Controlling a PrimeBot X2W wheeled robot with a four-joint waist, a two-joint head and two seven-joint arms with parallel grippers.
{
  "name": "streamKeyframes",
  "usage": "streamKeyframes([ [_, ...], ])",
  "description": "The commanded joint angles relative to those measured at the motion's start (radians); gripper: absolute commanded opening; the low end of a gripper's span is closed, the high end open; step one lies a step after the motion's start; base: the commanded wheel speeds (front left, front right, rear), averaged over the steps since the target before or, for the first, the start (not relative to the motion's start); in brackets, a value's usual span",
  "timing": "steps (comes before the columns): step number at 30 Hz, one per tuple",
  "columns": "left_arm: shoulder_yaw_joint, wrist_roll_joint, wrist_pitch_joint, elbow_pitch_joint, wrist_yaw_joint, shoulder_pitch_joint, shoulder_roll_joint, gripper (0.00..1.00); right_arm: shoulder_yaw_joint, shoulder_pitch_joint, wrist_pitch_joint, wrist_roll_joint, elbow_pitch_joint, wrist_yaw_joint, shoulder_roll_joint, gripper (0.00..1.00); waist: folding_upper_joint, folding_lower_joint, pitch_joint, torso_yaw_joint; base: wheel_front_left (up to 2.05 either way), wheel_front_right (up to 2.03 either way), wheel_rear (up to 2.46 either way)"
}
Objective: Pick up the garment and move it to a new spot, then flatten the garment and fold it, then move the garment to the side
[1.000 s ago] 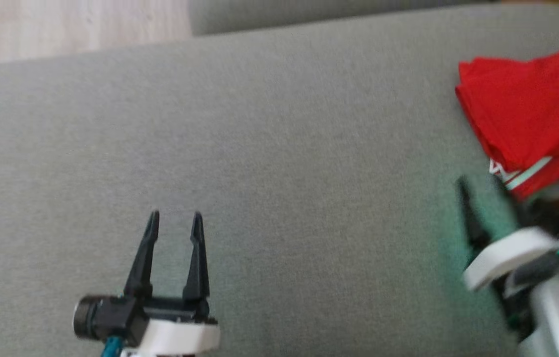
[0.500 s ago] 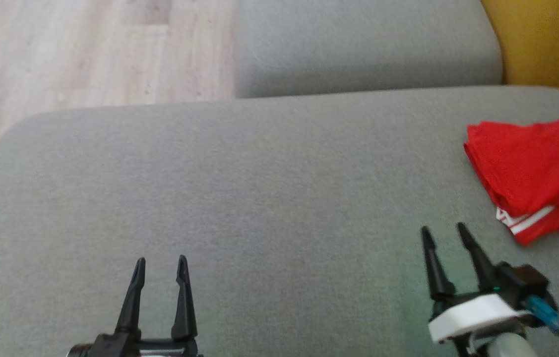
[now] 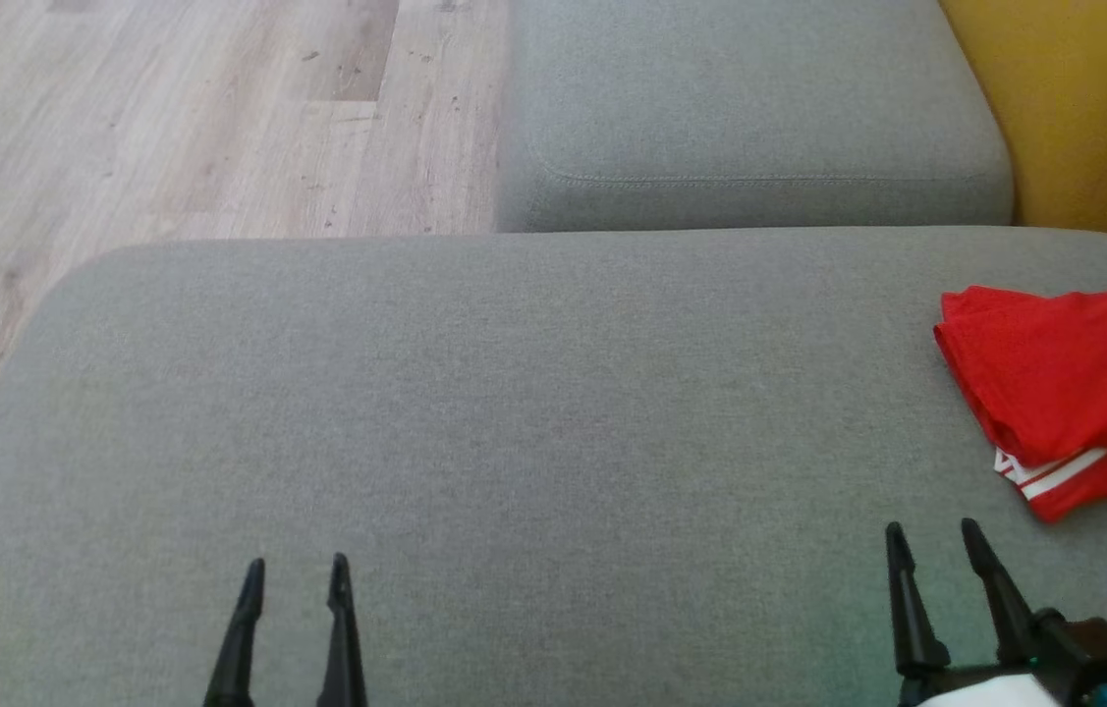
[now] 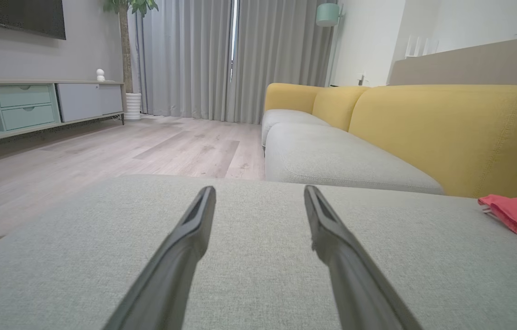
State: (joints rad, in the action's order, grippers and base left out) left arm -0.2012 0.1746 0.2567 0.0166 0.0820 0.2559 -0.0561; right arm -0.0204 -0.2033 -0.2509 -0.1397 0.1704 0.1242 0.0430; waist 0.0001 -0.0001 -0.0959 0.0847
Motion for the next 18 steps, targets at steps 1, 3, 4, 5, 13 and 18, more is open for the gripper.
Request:
streamKeyframes([
  [1, 0.040, -0.012, 0.005, -0.040, -0.002, -0.034, 0.005, 1.00, -0.025, 0.026, -0.011, -0.005, -0.035, 0.007, 0.008, 1.00, -0.0001, 0.0001, -0.002, -0.005, 0.00, 0.00, 0.00],
  [3, 0.044, -0.014, 0.005, -0.040, -0.005, -0.029, 0.005, 1.00, -0.029, 0.022, -0.011, -0.009, -0.037, 0.007, 0.007, 1.00, -0.0001, 0.0001, -0.005, -0.011, 0.00, 0.00, 0.00],
  [4, 0.046, -0.015, 0.005, -0.040, -0.006, -0.027, 0.005, 1.00, -0.031, 0.021, -0.011, -0.010, -0.038, 0.007, 0.007, 1.00, -0.0001, 0.0001, -0.006, -0.013, 0.00, 0.00, 0.00],
  [5, 0.047, -0.014, 0.005, -0.040, -0.007, -0.026, 0.005, 1.00, -0.033, 0.019, -0.011, -0.012, -0.038, 0.007, 0.007, 1.00, -0.0001, 0.0001, -0.006, -0.015, 0.00, 0.00, 0.00],
  [13, 0.010, -0.010, 0.000, -0.004, -0.012, 0.004, 0.000, 0.00, -0.012, -0.017, 0.000, -0.011, -0.004, 0.000, 0.000, 0.00, -0.0001, 0.0001, -0.013, -0.022, 0.00, 0.00, 0.00],
  [18, 0.007, -0.008, 0.000, 0.064, -0.012, 0.024, 0.001, 0.00, -0.014, -0.022, 0.002, -0.010, 0.062, 0.000, 0.000, 0.00, -0.0001, 0.0001, -0.013, -0.023, 0.00, 0.00, 0.00],
])
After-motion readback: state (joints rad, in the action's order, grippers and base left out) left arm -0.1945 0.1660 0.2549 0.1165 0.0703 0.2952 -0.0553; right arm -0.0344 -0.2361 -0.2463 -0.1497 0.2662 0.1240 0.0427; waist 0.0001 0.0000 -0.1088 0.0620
